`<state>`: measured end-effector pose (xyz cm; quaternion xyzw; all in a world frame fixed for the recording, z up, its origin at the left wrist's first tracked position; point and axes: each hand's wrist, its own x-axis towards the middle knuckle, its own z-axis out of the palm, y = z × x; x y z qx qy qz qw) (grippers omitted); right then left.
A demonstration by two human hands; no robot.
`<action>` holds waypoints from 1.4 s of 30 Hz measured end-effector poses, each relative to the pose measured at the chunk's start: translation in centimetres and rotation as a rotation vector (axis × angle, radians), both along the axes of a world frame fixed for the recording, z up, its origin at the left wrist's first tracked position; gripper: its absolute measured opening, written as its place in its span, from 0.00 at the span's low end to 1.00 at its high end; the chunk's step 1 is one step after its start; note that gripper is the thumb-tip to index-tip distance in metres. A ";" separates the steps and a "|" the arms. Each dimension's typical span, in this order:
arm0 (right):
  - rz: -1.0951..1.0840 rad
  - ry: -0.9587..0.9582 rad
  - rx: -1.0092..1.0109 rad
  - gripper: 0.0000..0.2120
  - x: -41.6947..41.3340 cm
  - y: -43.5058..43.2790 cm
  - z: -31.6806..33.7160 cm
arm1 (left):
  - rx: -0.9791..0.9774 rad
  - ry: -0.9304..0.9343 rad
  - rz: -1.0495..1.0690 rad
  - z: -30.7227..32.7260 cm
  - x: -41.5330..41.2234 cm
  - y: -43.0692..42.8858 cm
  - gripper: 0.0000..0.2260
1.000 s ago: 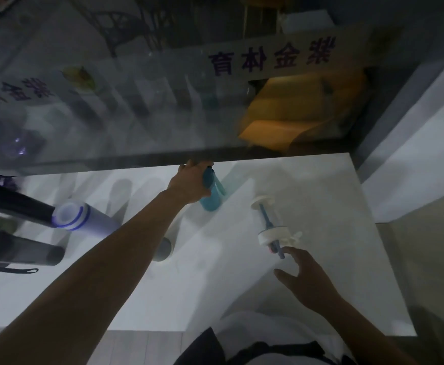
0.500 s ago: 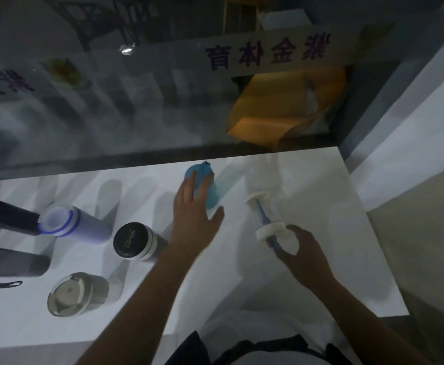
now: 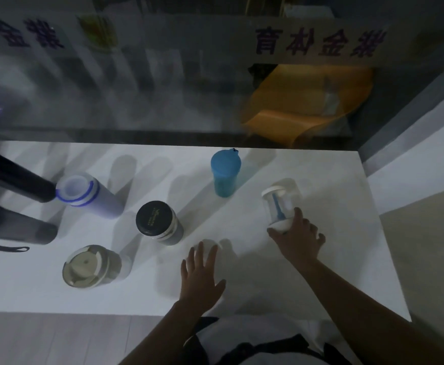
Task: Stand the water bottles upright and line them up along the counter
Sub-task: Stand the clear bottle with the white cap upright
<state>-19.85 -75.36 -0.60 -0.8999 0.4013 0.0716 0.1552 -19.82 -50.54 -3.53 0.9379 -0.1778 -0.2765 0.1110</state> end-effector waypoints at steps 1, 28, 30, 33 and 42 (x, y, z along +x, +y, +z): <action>0.001 0.016 0.012 0.41 0.1 -0.1 0.1 | 0.008 -0.001 -0.007 -0.2 0.0 0.1 0.39; 0.406 0.692 -0.019 0.30 4.4 0.7 10.3 | 0.029 -0.057 -0.260 -3.7 1.7 3.3 0.34; 0.412 0.661 -0.047 0.32 4.5 0.8 10.1 | 0.023 -0.066 -0.272 -3.9 1.7 3.5 0.33; 0.408 0.646 -0.035 0.35 4.3 1.0 9.9 | 0.027 -0.063 -0.293 -3.8 1.7 3.9 0.33; 0.499 0.196 -0.085 0.36 0.7 6.4 13.1 | 0.064 -0.033 -0.214 -2.7 -0.5 6.9 0.33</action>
